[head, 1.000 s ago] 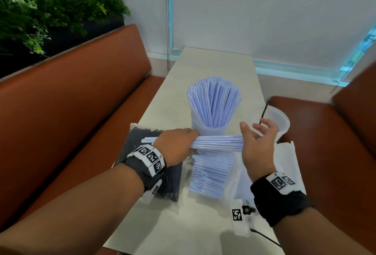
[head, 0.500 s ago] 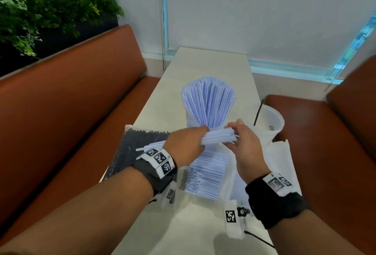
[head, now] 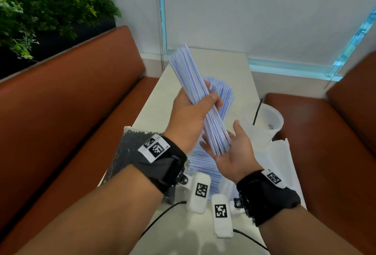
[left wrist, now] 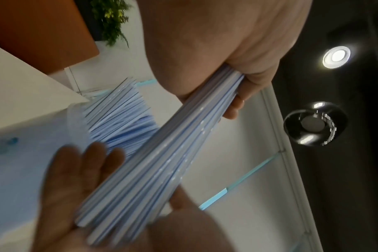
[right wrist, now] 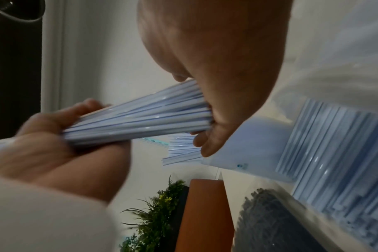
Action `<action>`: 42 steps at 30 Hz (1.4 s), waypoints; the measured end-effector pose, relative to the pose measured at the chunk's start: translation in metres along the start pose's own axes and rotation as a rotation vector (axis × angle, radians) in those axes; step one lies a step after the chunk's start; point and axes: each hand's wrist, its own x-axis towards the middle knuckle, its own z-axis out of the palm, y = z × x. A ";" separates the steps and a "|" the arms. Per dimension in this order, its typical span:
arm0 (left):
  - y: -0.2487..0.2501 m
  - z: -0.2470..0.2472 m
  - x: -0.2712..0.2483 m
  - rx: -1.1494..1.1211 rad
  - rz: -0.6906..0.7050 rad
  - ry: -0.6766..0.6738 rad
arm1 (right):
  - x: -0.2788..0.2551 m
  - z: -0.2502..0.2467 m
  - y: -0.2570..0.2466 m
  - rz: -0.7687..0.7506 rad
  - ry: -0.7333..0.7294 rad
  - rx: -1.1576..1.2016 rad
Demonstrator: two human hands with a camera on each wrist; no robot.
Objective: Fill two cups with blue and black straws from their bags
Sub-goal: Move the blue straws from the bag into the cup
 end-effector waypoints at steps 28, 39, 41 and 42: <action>0.006 -0.012 0.020 0.106 -0.081 0.059 | 0.022 -0.015 0.016 -0.637 -0.064 -1.492; 0.003 -0.025 0.076 0.215 0.146 0.275 | 0.063 -0.022 -0.017 -0.556 -0.022 -2.057; -0.011 -0.033 0.077 0.428 0.129 0.292 | 0.068 -0.021 -0.017 -0.553 -0.040 -2.057; -0.016 -0.038 0.077 0.514 0.114 0.298 | 0.071 -0.022 -0.017 -0.562 -0.045 -2.054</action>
